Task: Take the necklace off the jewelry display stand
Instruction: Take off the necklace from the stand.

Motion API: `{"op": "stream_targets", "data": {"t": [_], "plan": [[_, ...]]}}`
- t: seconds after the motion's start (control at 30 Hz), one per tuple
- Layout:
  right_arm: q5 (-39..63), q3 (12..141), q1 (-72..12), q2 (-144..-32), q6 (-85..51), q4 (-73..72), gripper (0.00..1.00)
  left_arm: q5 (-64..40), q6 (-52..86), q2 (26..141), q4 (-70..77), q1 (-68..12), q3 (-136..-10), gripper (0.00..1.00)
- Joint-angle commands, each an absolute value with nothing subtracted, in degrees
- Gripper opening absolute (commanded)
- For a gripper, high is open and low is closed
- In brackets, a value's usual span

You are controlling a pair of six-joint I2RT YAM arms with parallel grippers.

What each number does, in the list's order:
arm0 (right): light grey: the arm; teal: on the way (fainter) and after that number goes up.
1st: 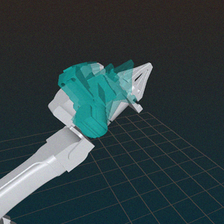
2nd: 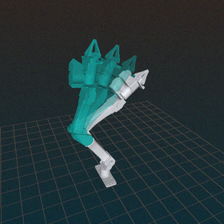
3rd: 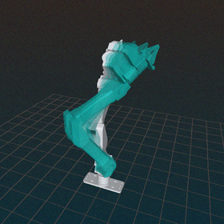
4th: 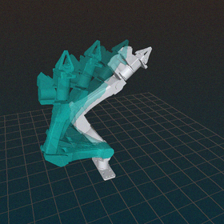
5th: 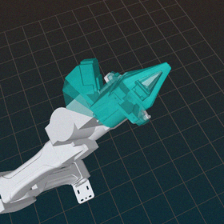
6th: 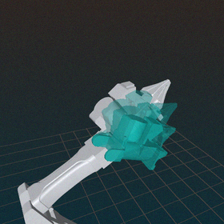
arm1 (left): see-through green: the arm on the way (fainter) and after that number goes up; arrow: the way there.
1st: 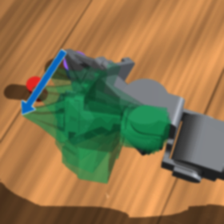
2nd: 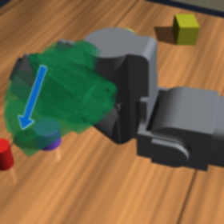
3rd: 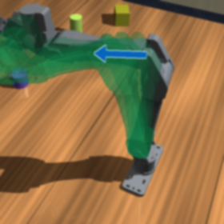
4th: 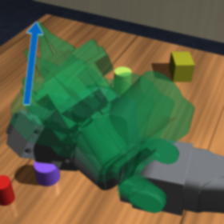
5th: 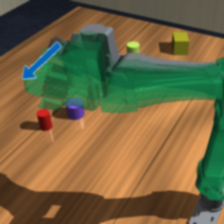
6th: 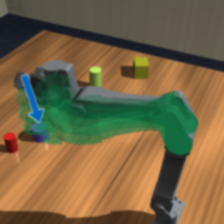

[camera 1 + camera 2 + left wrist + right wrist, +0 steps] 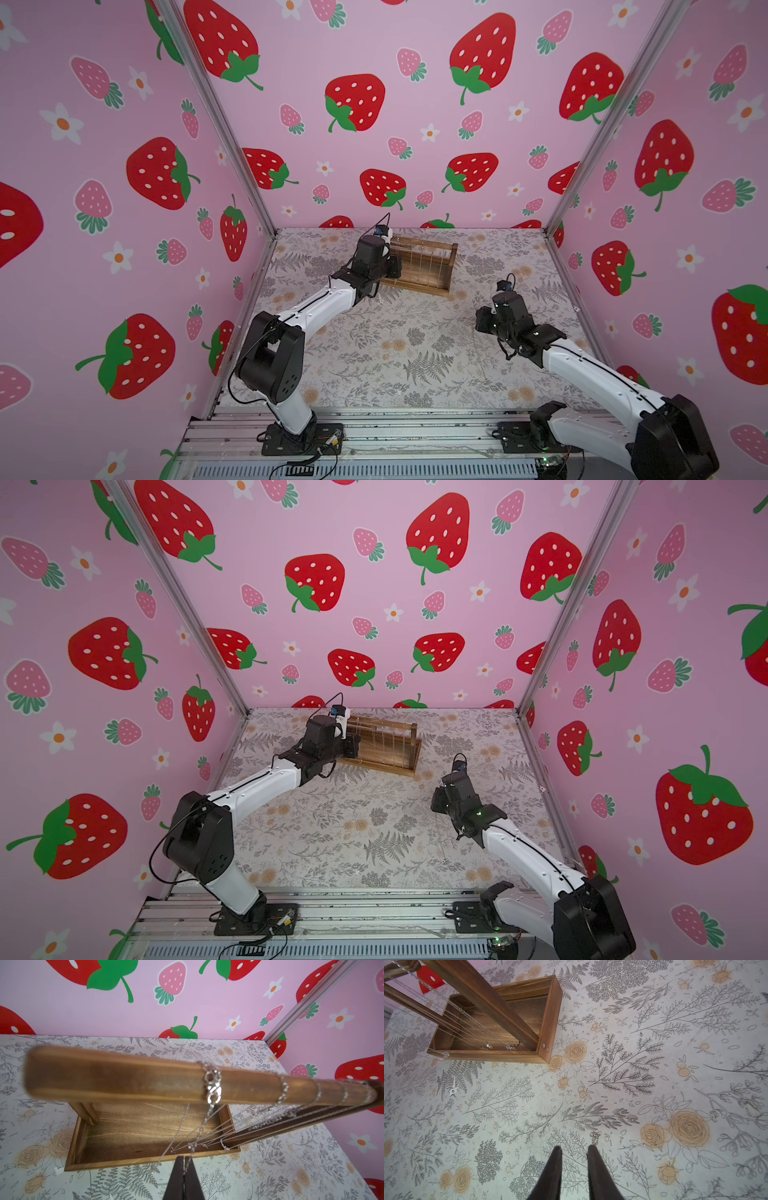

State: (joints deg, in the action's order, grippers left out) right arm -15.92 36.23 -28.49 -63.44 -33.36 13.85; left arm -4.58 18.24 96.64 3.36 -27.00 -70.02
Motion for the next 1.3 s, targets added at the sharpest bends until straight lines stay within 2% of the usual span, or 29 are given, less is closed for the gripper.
{"op": "stream_targets", "data": {"t": [0.0, 0.87, 0.93, 1.03, 1.13, 1.27], "plan": [[-15.7, 36.5, -28.2, -64.1, -33.3, 12.9, 0.24, -5.4, 18.9, 96.9, 5.7, -27.0, -69.1, 0.0], [-15.6, 36.4, -28.3, -64.1, -33.5, 12.5, 0.24, -5.5, 20.2, 98.3, 8.4, -27.2, -65.1, 0.0], [-15.7, 36.3, -28.2, -64.1, -33.4, 12.5, 0.24, -5.6, 20.0, 98.1, 8.3, -27.1, -65.3, 0.16], [-15.6, 36.4, -28.2, -64.2, -33.4, 12.5, 0.24, -5.3, 19.3, 97.6, 8.3, -27.2, -65.6, 0.29], [-15.4, 36.3, -28.2, -64.3, -33.4, 12.4, 0.24, -4.9, 18.2, 97.0, 8.3, -27.0, -66.4, 0.35], [-14.8, 36.4, -28.2, -64.7, -33.4, 12.2, 0.24, -6.5, 16.3, 97.2, 8.7, -26.2, -68.5, 0.34]]}}
